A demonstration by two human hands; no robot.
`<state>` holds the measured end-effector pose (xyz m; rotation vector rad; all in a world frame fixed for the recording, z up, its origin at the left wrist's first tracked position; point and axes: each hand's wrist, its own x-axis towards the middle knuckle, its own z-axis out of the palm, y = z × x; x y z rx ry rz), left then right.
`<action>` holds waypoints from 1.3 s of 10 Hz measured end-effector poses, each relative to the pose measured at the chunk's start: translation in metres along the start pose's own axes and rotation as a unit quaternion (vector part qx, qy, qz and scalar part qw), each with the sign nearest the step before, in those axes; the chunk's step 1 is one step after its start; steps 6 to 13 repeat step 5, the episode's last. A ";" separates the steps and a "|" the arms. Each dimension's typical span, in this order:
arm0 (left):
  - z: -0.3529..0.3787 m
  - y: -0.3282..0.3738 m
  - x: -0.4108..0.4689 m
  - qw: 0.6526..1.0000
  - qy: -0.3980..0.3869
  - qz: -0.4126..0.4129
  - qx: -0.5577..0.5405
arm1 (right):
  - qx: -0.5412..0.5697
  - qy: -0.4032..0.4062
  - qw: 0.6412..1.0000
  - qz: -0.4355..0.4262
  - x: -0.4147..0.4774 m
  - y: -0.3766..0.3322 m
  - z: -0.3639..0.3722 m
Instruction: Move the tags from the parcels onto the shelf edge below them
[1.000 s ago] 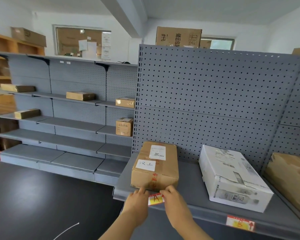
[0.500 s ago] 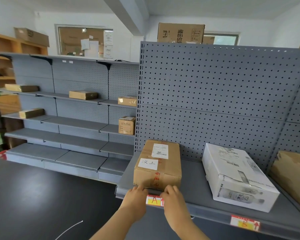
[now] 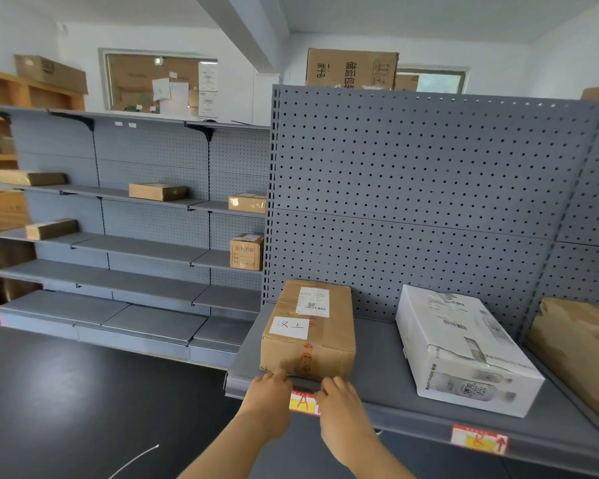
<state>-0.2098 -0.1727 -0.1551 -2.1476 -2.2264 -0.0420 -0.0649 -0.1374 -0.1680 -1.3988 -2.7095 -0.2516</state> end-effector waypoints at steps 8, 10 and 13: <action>-0.047 -0.005 0.009 0.997 0.074 -0.018 -0.002 | 0.198 0.061 0.975 0.079 0.007 0.010 -0.058; -0.047 -0.005 0.009 0.997 0.074 -0.018 -0.002 | 0.198 0.061 0.975 0.079 0.007 0.010 -0.058; -0.047 -0.005 0.009 0.997 0.074 -0.018 -0.002 | 0.198 0.061 0.975 0.079 0.007 0.010 -0.058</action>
